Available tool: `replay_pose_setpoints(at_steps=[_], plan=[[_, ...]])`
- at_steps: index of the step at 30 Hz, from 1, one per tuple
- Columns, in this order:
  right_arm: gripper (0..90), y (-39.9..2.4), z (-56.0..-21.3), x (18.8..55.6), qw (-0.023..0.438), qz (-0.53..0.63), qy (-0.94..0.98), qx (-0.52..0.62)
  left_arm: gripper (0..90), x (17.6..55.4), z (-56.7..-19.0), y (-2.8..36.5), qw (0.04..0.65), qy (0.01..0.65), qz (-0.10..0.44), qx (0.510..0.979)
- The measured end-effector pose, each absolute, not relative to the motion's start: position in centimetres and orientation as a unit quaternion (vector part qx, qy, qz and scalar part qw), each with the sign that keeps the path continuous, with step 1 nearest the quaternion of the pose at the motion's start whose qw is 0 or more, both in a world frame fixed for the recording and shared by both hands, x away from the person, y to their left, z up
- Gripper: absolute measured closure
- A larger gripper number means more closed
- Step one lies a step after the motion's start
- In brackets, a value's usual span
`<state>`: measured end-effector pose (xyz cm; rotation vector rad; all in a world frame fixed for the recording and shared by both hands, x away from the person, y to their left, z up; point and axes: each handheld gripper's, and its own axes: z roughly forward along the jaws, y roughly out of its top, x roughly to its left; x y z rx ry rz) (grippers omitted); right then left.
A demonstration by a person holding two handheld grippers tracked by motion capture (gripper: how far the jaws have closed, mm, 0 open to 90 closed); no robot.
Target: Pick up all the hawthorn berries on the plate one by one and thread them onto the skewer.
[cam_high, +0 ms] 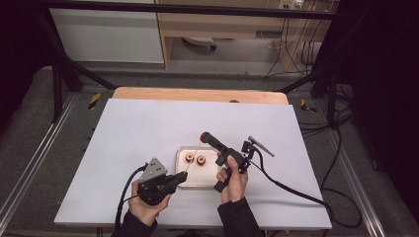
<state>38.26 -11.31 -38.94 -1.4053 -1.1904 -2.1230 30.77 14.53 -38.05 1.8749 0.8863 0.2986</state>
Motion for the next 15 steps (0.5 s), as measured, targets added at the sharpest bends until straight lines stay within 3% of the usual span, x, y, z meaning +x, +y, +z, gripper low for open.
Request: replay_pose_setpoints(at_steps=[15], plan=[[62.3,-11.45,-38.82,38.35,0.163,-0.747,-0.429,-0.481,88.7,30.67,-38.02,14.53,0.503,0.363,0.122,0.774]])
